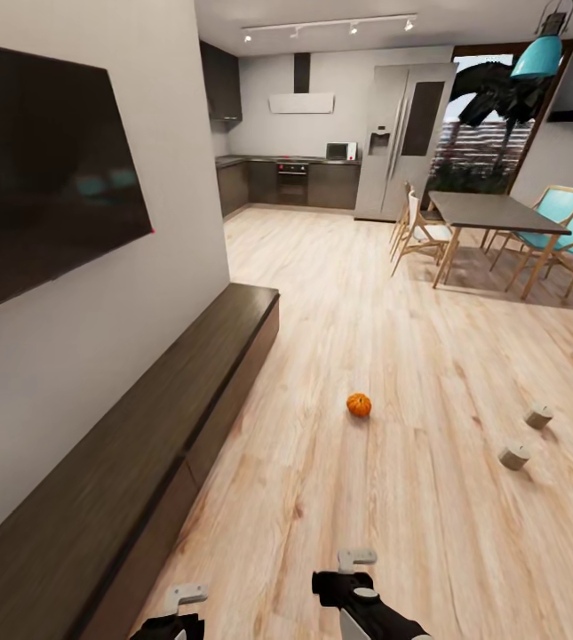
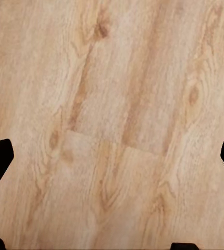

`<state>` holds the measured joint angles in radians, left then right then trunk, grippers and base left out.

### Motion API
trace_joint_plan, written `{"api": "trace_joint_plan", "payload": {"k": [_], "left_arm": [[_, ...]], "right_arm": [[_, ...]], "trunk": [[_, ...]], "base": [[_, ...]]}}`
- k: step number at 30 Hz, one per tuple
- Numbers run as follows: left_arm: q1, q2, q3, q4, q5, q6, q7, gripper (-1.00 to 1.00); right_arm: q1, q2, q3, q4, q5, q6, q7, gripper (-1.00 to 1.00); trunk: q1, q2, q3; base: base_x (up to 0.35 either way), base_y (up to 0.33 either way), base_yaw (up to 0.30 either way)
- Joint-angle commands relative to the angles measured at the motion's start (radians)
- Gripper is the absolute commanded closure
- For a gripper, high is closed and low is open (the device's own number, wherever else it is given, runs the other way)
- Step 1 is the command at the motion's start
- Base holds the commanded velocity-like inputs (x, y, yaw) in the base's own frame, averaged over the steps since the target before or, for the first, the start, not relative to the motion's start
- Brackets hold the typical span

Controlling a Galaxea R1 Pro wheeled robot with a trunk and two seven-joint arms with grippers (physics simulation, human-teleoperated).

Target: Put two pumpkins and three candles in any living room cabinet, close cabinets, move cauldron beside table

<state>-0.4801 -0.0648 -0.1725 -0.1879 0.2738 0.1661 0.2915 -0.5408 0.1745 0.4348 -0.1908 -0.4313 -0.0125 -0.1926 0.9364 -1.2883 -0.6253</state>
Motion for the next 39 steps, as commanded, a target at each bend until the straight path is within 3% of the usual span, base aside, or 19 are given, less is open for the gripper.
{"api": "trace_joint_plan", "payload": {"k": [1, 22, 39], "left_arm": [[0.000, 0.000, -0.009, -0.002, 0.008, 0.006, 0.006, -1.00], [0.000, 0.000, -0.009, -0.002, 0.008, 0.006, 0.006, -1.00], [0.000, -0.001, -0.009, -0.001, 0.008, 0.006, 0.006, -1.00]], "right_arm": [[-0.001, 0.000, 0.009, 0.000, -0.010, -0.006, -0.005, -1.00], [-0.001, 0.000, 0.009, 0.001, -0.011, -0.015, -0.006, -1.00], [-0.001, 0.000, 0.009, 0.001, -0.011, -0.015, -0.005, -1.00]], "trunk": [[0.000, 0.000, -0.001], [0.000, 0.000, -0.001], [0.000, 0.000, 0.000]], "base": [[0.155, 0.000, 0.000], [0.155, -0.002, 0.000], [0.171, -0.121, 0.006]]}}
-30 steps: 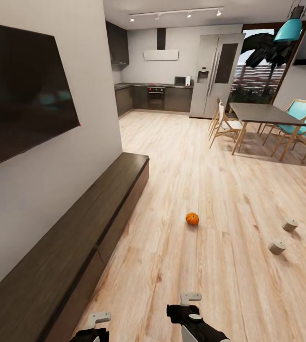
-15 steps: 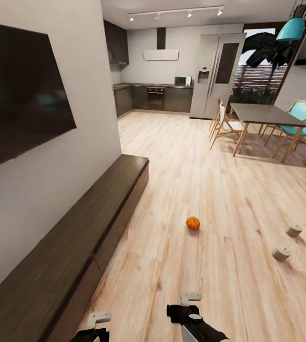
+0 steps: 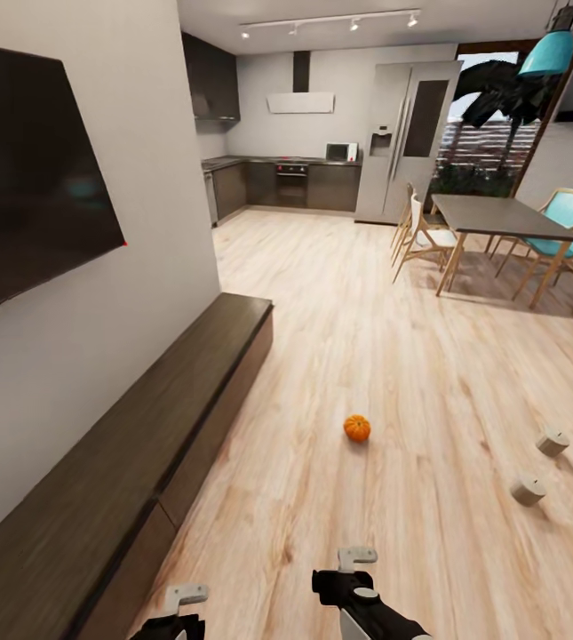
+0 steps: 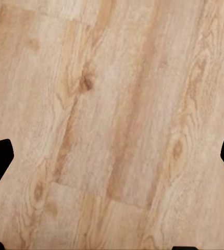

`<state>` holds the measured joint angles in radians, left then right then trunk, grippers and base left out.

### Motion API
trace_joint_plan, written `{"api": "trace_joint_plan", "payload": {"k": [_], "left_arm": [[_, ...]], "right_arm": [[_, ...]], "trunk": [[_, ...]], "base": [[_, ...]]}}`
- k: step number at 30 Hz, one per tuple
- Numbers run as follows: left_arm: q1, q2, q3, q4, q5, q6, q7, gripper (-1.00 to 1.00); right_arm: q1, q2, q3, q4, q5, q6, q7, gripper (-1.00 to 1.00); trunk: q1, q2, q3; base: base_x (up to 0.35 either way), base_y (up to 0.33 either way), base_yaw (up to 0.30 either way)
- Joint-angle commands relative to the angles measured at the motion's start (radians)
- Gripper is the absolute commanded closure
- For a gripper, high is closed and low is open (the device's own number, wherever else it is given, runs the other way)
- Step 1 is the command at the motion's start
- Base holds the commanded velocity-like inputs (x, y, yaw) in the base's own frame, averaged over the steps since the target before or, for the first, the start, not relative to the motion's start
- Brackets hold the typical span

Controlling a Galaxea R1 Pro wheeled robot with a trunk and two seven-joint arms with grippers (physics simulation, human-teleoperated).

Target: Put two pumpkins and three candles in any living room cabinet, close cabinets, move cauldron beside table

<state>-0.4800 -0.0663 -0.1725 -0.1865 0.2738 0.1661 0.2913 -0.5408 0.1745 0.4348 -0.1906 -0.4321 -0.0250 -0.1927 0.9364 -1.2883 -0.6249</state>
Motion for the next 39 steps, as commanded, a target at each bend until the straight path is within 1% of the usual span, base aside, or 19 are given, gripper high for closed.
{"api": "trace_joint_plan", "payload": {"k": [1, 5, 14, 21, 30, 39], "left_arm": [[0.000, 0.000, -0.009, -0.002, 0.008, 0.006, 0.006, -1.00], [0.000, 0.000, -0.009, -0.002, 0.008, 0.006, 0.006, -1.00], [0.000, 0.000, -0.009, -0.002, 0.008, 0.006, 0.006, -1.00], [0.000, 0.000, -0.009, -0.002, 0.008, 0.006, 0.006, -1.00], [0.000, 0.000, -0.009, -0.002, 0.008, 0.005, 0.006, -1.00], [0.000, -0.001, -0.009, 0.006, 0.009, -0.013, 0.006, -1.00]], "right_arm": [[-0.001, 0.000, 0.009, 0.000, -0.010, -0.003, -0.005, -1.00], [-0.001, 0.000, 0.009, 0.000, -0.010, -0.003, -0.005, -1.00], [-0.001, 0.000, 0.009, 0.000, -0.010, -0.003, -0.005, -1.00], [-0.001, 0.000, 0.009, 0.000, -0.010, -0.003, -0.005, -1.00], [0.020, 0.000, 0.009, -0.001, -0.007, -0.003, -0.005, -1.00], [0.021, 0.000, 0.009, -0.001, -0.007, -0.003, -0.005, -1.00]], "trunk": [[0.000, 0.000, 0.000], [0.000, 0.000, 0.003], [0.000, 0.000, 0.012], [0.000, 0.000, 0.018], [0.000, 0.000, 0.027], [0.000, 0.000, 0.036]], "base": [[0.167, -0.060, 0.160], [0.147, -0.095, 0.213], [0.060, -0.206, 0.237], [0.046, -0.098, 0.240], [0.054, -0.065, 0.240], [0.146, -0.242, 0.240]]}}
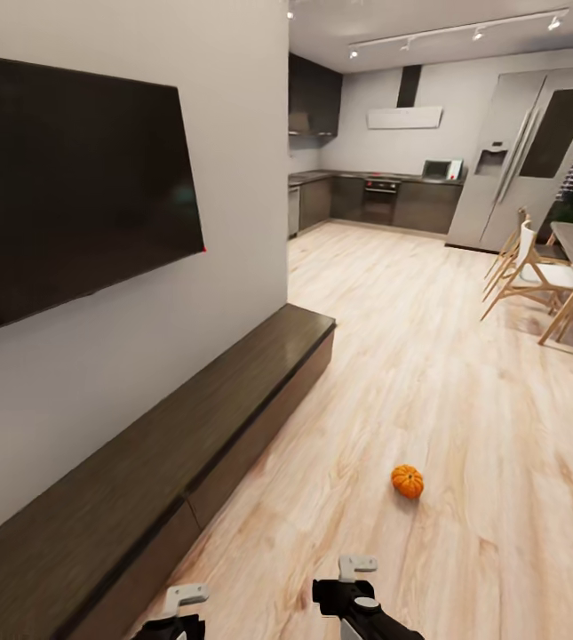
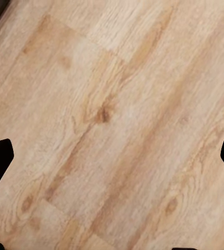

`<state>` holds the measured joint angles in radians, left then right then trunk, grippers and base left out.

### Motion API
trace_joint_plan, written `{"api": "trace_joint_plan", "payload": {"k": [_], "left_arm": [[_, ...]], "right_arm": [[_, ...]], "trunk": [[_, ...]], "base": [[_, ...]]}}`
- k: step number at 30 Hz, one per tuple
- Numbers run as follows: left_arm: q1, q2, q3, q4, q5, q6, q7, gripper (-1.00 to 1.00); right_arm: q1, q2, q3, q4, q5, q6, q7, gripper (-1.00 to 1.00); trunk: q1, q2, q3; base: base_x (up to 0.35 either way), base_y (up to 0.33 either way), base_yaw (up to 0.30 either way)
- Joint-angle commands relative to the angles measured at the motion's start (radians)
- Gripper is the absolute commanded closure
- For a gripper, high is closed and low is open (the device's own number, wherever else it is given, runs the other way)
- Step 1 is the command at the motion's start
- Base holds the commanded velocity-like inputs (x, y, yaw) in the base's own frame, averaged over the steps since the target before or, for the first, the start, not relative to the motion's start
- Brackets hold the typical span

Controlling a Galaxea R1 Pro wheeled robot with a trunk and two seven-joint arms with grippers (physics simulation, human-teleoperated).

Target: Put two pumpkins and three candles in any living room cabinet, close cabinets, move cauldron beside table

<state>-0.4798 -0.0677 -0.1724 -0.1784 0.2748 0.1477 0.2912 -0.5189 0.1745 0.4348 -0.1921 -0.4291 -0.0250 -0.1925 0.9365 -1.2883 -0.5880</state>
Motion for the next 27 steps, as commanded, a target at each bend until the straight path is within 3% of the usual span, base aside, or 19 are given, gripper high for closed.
{"api": "trace_joint_plan", "payload": {"k": [1, 10, 27], "left_arm": [[0.000, 0.000, -0.009, 0.000, 0.008, 0.005, 0.006, -1.00], [0.000, -0.003, -0.009, 0.002, 0.008, 0.004, 0.006, -1.00], [0.000, -0.009, -0.009, 0.002, 0.012, -0.016, 0.006, -1.00]], "right_arm": [[-0.001, 0.000, 0.008, 0.000, -0.010, -0.003, -0.005, -1.00], [-0.001, 0.000, 0.008, 0.000, -0.010, -0.003, -0.005, -1.00], [-0.001, 0.000, 0.008, 0.000, -0.010, -0.006, -0.005, -1.00]], "trunk": [[0.000, 0.000, 0.000], [0.000, 0.000, 0.009], [0.000, 0.000, 0.026]], "base": [[0.149, -0.260, 0.240], [0.059, -0.218, 0.240], [0.001, -0.007, 0.240]]}}
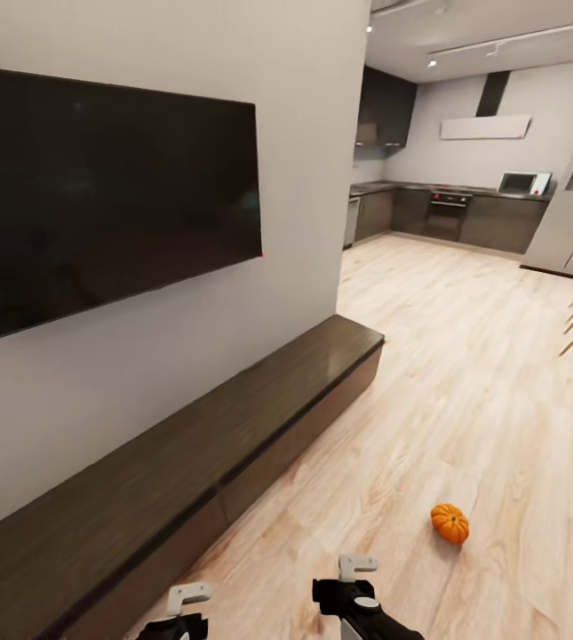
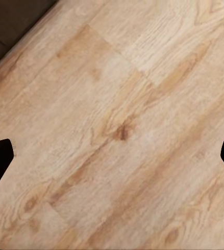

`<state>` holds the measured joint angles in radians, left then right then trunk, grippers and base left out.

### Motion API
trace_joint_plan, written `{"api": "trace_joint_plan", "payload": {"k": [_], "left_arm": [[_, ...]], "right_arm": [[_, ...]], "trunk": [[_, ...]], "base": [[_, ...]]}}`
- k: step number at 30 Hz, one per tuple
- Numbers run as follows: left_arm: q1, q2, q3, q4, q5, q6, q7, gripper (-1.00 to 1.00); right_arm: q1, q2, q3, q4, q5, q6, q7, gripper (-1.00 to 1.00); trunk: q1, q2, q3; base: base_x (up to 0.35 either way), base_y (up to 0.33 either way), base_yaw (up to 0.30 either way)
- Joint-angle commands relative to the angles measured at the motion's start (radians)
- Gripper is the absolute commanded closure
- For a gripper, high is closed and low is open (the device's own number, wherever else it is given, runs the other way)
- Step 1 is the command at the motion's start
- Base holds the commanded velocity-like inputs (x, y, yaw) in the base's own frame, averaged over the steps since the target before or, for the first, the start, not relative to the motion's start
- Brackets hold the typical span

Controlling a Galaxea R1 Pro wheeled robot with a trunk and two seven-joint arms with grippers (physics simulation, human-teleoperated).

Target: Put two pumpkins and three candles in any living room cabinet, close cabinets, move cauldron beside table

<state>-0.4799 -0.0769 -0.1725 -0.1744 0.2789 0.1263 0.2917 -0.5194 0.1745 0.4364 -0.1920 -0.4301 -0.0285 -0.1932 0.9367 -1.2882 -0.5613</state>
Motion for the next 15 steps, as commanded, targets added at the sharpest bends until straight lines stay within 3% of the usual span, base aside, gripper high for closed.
{"api": "trace_joint_plan", "payload": {"k": [1, 9, 15], "left_arm": [[0.000, 0.000, -0.009, -0.002, 0.008, 0.006, 0.006, -1.00], [0.000, -0.001, -0.009, -0.002, 0.008, 0.006, 0.006, -1.00], [0.000, -0.001, -0.009, -0.002, 0.008, 0.006, 0.006, -1.00]], "right_arm": [[-0.001, 0.000, 0.007, 0.000, -0.009, -0.004, -0.005, -1.00], [-0.001, 0.000, 0.007, 0.000, -0.009, -0.007, -0.005, -1.00], [0.000, 0.000, 0.007, 0.000, -0.009, -0.007, -0.005, -1.00]], "trunk": [[0.000, -0.001, 0.000], [0.000, -0.001, 0.008], [0.000, -0.001, 0.014]], "base": [[0.000, 0.000, 0.240], [-0.070, -0.014, 0.240], [-0.203, -0.164, 0.240]]}}
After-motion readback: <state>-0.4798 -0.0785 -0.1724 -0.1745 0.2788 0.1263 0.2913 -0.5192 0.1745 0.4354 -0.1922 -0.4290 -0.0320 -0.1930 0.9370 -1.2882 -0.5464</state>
